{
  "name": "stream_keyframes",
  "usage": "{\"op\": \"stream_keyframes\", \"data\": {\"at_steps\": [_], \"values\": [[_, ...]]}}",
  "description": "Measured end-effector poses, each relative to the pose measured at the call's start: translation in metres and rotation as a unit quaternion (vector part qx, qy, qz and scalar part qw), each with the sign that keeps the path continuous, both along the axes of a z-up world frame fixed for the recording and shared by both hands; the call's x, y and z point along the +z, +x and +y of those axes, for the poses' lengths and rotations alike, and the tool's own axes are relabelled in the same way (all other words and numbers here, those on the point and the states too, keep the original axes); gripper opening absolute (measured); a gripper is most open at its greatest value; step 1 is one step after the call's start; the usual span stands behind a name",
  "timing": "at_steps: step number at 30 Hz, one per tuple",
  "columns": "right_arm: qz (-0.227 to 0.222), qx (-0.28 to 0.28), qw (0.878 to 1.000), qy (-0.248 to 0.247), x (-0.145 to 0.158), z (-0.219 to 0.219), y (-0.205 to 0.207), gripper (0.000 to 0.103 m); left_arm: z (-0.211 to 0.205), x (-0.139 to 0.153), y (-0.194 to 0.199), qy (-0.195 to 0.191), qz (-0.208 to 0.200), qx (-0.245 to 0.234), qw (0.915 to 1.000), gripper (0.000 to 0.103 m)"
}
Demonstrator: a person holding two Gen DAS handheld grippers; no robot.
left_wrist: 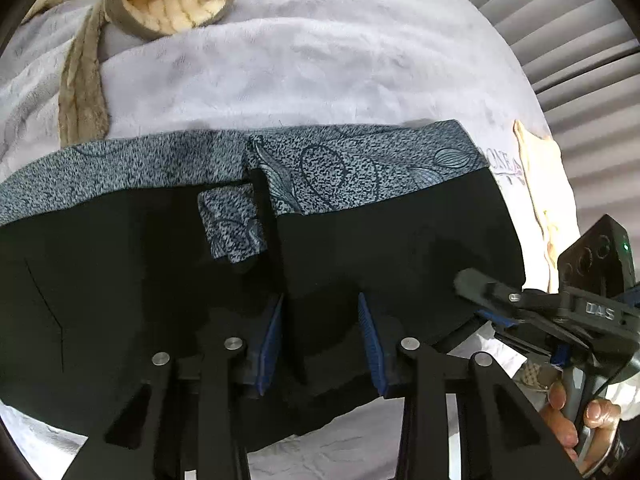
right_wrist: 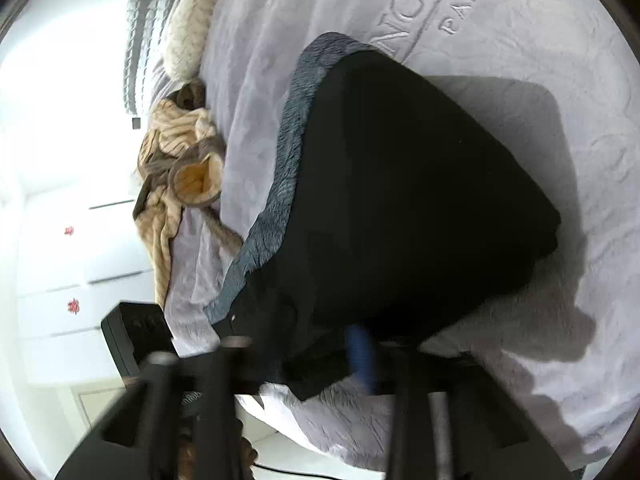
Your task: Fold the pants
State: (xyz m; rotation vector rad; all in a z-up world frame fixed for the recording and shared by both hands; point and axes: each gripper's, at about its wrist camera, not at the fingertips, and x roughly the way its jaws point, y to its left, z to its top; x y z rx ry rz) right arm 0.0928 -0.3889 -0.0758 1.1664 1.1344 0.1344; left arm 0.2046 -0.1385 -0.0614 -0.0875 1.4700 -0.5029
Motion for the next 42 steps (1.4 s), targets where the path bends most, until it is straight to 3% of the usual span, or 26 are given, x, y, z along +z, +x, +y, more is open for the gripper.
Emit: {"op": "stream_keyframes", "data": {"at_steps": [3,5,8,10,12,14,16,18,19,21,22,26,28,31,33,37,40,42], "values": [[-0.03,0.015,0.999,0.001,0.017,0.006,0.002,0.005,0.003,0.019,-0.007,-0.003,-0.028,-0.007,0.9996,0.036],[-0.046,0.054,0.997,-0.024,0.035,0.014,-0.007,0.005,0.008,0.025,-0.017,0.002,-0.049,-0.014,0.9987,0.036],[-0.018,0.074,0.996,-0.051,0.021,0.022,-0.012,0.005,0.011,-0.003,-0.028,0.031,-0.023,-0.015,0.9991,0.036],[0.009,0.072,0.996,-0.056,-0.002,0.022,-0.012,0.005,0.014,-0.02,-0.03,0.028,-0.012,0.002,0.9995,0.036],[0.025,0.085,0.995,-0.052,-0.013,0.02,-0.009,0.005,0.012,-0.023,-0.031,0.031,-0.016,0.006,0.9994,0.036],[0.027,0.12,0.991,-0.047,-0.002,0.02,-0.005,0.007,0.01,-0.019,-0.032,0.031,-0.024,0.0,0.9992,0.036],[0.016,0.185,0.98,-0.064,0.019,0.026,0.0,0.018,0.01,-0.019,-0.031,0.03,-0.024,-0.001,0.9993,0.036],[-0.036,0.224,0.97,-0.086,0.049,0.023,0.002,0.037,0.011,-0.02,-0.031,0.027,-0.019,0.005,0.9994,0.036],[-0.073,0.226,0.966,-0.098,0.069,0.015,0.005,0.043,0.01,-0.021,-0.03,0.028,-0.019,0.005,0.9994,0.036],[-0.109,0.206,0.964,-0.127,0.088,-0.003,0.016,0.068,0.012,-0.02,-0.031,0.03,-0.021,0.005,0.9993,0.036],[-0.121,0.194,0.962,-0.149,0.093,-0.015,0.026,0.069,0.011,-0.02,-0.032,0.03,-0.024,0.004,0.9992,0.036],[-0.069,0.2,0.956,-0.203,0.06,-0.043,0.083,0.069,0.009,-0.021,-0.031,0.033,-0.025,0.008,0.9991,0.036],[-0.042,0.213,0.959,-0.181,0.034,-0.047,0.104,0.069,0.007,-0.021,-0.031,0.035,-0.023,0.01,0.9991,0.036],[-0.017,0.219,0.962,-0.161,0.011,-0.047,0.119,0.045,0.006,-0.019,-0.027,0.036,-0.022,0.015,0.999,0.036],[-0.02,0.197,0.97,-0.144,0.012,-0.055,0.114,0.03,0.005,-0.016,-0.023,0.035,-0.019,0.018,0.999,0.036],[0.005,0.154,0.978,-0.141,-0.006,-0.07,0.099,0.028,-0.004,-0.023,-0.015,0.041,-0.028,0.003,0.9987,0.036],[0.01,0.133,0.981,-0.138,-0.009,-0.063,0.101,0.033,-0.005,-0.021,-0.016,0.053,-0.037,-0.005,0.9979,0.036],[-0.007,0.148,0.977,-0.153,0.004,-0.056,0.098,0.036,0.0,-0.018,-0.018,0.058,-0.037,0.001,0.9976,0.05]]}}
